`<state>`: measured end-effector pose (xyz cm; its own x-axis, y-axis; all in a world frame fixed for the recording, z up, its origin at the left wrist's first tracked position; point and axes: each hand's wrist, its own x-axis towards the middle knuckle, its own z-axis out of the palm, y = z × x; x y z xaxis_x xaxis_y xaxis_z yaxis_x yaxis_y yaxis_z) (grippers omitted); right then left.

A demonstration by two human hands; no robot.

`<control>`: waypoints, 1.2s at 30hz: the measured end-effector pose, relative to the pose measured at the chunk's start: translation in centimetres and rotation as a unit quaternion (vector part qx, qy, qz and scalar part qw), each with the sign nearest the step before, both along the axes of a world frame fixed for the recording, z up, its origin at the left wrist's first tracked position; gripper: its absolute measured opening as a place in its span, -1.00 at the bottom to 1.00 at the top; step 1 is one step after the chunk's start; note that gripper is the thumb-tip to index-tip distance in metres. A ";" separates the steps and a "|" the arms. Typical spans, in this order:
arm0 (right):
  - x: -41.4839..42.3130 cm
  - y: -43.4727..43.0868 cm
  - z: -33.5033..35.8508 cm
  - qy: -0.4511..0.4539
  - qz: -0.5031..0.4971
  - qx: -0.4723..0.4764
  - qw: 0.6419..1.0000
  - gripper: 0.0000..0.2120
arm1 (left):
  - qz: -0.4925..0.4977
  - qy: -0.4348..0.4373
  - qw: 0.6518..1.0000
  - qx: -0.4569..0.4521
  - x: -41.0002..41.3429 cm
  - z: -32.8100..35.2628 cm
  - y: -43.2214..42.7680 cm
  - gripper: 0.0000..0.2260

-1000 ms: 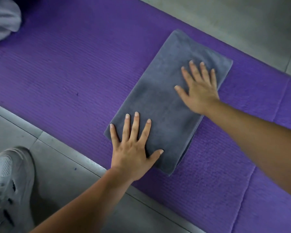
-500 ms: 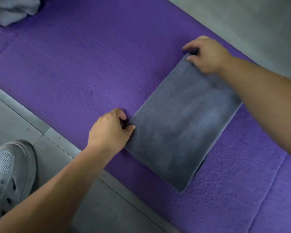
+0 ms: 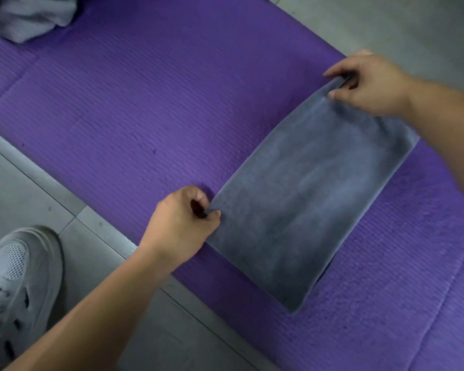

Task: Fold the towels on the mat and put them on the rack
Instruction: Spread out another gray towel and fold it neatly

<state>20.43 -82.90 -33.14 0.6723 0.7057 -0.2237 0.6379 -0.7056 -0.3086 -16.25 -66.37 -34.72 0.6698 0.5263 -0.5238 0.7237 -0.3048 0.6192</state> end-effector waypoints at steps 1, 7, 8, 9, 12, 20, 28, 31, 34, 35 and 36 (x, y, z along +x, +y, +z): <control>-0.2 -0.1 0.4 0.024 -0.009 0.020 0.999 -0.73 | 0.022 -0.021 1.000 -0.007 0.0 0.3 0.0 -0.84; -0.4 -3.1 1.7 0.073 -0.133 0.149 0.977 -0.34 | 0.002 -0.156 0.987 -0.050 0.0 3.3 -2.0 -0.86; -0.8 -4.0 1.8 0.065 -0.149 0.158 0.974 -0.30 | -0.028 -0.181 0.982 -0.040 -0.2 3.5 -2.8 -0.86; -1.2 -5.1 1.7 0.055 -0.167 0.166 0.970 -0.32 | -0.063 -0.203 0.976 -0.039 -0.6 3.5 -3.8 -0.85; -3.2 -9.1 1.0 0.019 -0.226 0.189 0.955 -0.44 | -0.182 -0.236 0.952 -0.076 -1.8 2.4 -7.8 -0.87; -7.1 -16.2 -2.3 0.025 -0.309 0.151 0.939 -0.76 | -0.328 -0.215 0.916 0.085 -3.9 -2.2 -14.0 -0.90; -7.4 -15.3 -3.6 0.005 -0.304 0.139 0.943 -0.59 | -0.259 -0.211 0.934 0.125 -3.3 -2.0 -14.2 -0.83; -6.8 -14.1 -2.8 -0.019 -0.294 0.151 0.943 -0.54 | -0.177 -0.234 0.952 0.087 -2.9 -1.3 -13.3 -0.83; -6.1 -12.9 -2.6 -0.015 -0.285 0.171 0.943 -0.51 | -0.170 -0.258 0.946 0.095 -3.1 -1.2 -12.2 -0.82; -6.0 -12.6 -2.8 -0.008 -0.286 0.170 0.943 -0.51 | -0.200 -0.259 0.939 0.104 -3.2 -1.5 -12.1 -0.82; -5.9 -12.5 -3.0 -0.003 -0.290 0.165 0.943 -0.51 | -0.244 -0.252 0.929 0.117 -3.4 -1.8 -12.0 -0.82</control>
<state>14.49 -95.44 -36.16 0.9670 0.2494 -0.0520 0.1764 -0.8026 -0.5698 -19.67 -78.42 -36.54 0.9877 0.1562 0.0109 0.1011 -0.6890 0.7176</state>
